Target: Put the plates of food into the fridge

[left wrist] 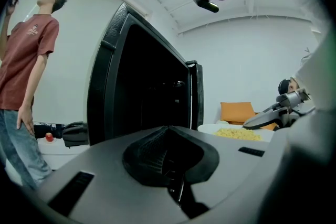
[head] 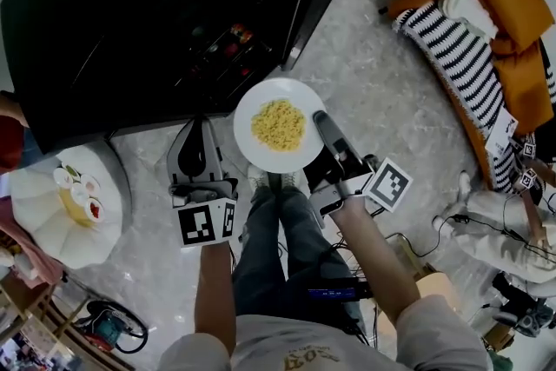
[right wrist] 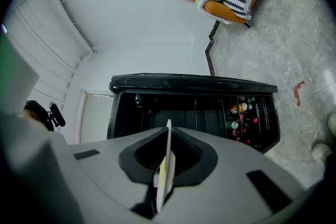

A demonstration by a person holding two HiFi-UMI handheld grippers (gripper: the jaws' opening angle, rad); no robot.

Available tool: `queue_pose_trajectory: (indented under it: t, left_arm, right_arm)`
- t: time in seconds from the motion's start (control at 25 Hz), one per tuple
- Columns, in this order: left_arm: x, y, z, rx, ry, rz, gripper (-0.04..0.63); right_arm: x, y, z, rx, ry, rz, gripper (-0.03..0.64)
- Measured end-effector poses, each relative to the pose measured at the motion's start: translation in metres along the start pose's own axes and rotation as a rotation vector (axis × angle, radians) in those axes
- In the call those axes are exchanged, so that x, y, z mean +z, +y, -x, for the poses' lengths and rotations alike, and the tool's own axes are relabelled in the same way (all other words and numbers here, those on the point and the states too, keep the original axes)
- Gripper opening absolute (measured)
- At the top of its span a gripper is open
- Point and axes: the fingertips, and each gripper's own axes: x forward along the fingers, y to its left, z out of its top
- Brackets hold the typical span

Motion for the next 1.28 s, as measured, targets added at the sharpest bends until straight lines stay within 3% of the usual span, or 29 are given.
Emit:
queue_pose_trajectory:
  t: [1.28]
  left_arm:
    - [-0.046,0.002,-0.012,-0.001,0.046,-0.019,0.006]
  right_arm:
    - [-0.01,-0.038,-0.019,-0.036,0.05,0.026,0.021]
